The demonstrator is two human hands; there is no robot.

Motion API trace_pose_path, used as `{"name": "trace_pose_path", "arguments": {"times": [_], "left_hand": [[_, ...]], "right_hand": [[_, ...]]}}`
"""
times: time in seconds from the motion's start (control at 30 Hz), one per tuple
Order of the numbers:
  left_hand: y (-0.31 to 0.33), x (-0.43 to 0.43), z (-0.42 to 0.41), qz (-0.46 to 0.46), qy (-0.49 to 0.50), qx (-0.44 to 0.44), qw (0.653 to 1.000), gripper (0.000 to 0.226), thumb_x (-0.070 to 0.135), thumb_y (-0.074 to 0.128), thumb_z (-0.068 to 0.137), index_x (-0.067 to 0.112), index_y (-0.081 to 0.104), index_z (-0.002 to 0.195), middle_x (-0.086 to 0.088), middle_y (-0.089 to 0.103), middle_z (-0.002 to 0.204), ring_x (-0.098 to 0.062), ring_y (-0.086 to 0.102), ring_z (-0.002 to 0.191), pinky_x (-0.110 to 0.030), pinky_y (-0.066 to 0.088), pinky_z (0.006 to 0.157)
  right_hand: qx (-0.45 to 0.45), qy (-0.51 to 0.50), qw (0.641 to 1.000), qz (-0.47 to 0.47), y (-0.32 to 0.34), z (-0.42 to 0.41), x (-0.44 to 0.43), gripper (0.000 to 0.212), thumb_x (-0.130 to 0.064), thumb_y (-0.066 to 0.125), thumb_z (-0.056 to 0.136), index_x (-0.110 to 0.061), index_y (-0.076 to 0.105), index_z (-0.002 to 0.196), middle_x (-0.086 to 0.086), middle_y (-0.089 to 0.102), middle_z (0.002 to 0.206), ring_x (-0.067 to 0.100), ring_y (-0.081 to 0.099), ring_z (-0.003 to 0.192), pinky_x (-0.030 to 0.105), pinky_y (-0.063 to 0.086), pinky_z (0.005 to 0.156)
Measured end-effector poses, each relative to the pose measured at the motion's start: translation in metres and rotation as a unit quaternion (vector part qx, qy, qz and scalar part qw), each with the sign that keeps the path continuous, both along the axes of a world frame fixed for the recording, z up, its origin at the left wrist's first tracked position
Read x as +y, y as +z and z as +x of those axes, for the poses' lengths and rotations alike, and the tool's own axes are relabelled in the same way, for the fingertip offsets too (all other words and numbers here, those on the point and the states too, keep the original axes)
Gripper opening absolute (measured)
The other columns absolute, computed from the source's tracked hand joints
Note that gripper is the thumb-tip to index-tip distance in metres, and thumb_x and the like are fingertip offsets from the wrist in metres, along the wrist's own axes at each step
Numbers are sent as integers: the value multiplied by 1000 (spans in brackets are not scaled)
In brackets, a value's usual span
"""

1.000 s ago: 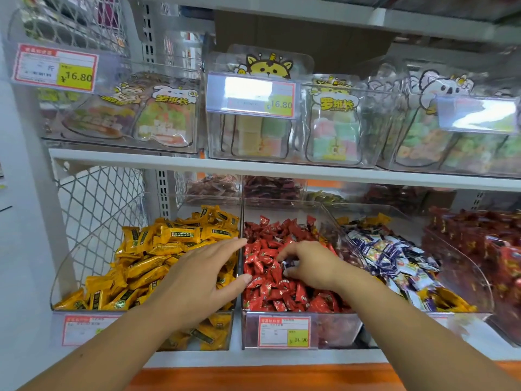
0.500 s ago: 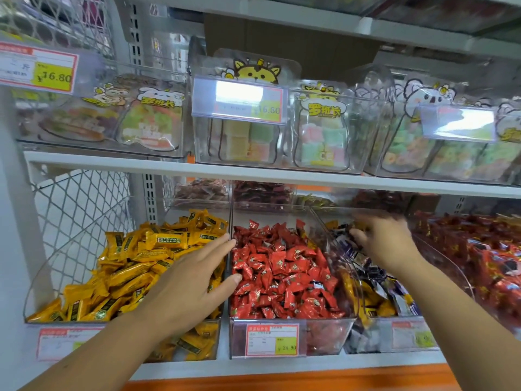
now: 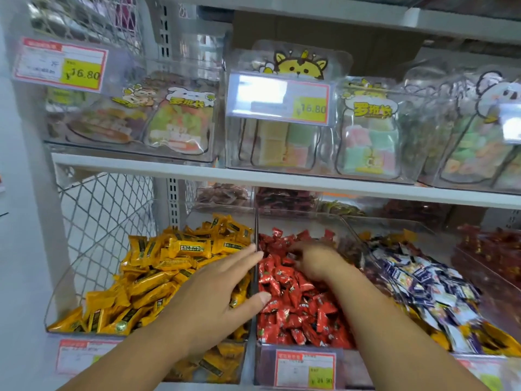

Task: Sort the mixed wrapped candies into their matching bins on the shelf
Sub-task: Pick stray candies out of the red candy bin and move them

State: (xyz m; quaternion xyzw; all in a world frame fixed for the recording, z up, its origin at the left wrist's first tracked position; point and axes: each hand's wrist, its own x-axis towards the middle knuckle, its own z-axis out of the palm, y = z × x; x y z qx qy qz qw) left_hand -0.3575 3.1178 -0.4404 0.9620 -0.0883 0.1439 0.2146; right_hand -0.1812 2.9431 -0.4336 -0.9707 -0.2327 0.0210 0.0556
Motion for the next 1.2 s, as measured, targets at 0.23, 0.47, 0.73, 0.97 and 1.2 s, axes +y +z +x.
{"name": "trace_pose_path", "arguments": {"times": [0.23,0.47,0.73,0.97,1.2], "left_hand": [[2,-1,-2,0,4,-1,1000,74,80,21,77,57,5,145,45,-7,146,16,0,138,-21,10,114],[-1,0,1,-2,3,-10,1000,73,78,26,79,54,11,146,40,0,150,12,6,140,-22,15,114],[-1,-2,0,2,5,-14,1000,74,77,26,80,51,14,148,34,4,153,10,10,140,-22,16,112],[-2,-3,-2,12,19,-11,1000,72,76,27,82,50,14,148,32,3,154,8,11,141,-22,16,112],[-3,-1,1,9,13,-16,1000,79,84,18,74,52,14,147,34,5,153,10,12,139,-27,23,114]], "right_hand": [[-24,30,985,170,3,-14,-11,28,-27,66,89,-21,68,116,0,62,122,15,57,109,20,41,87],[27,47,964,262,36,-39,-37,25,-28,71,85,-24,72,110,-16,63,109,1,55,100,10,38,81],[137,85,964,211,25,-59,-56,47,-41,69,85,-48,52,127,-11,59,122,5,54,108,25,40,98],[144,45,975,164,37,-60,-69,38,-7,70,84,-30,60,113,-5,61,102,15,61,97,31,50,93],[16,57,986,155,47,-64,-65,37,-2,59,86,-28,61,112,-15,56,99,4,55,61,14,44,54]]}}
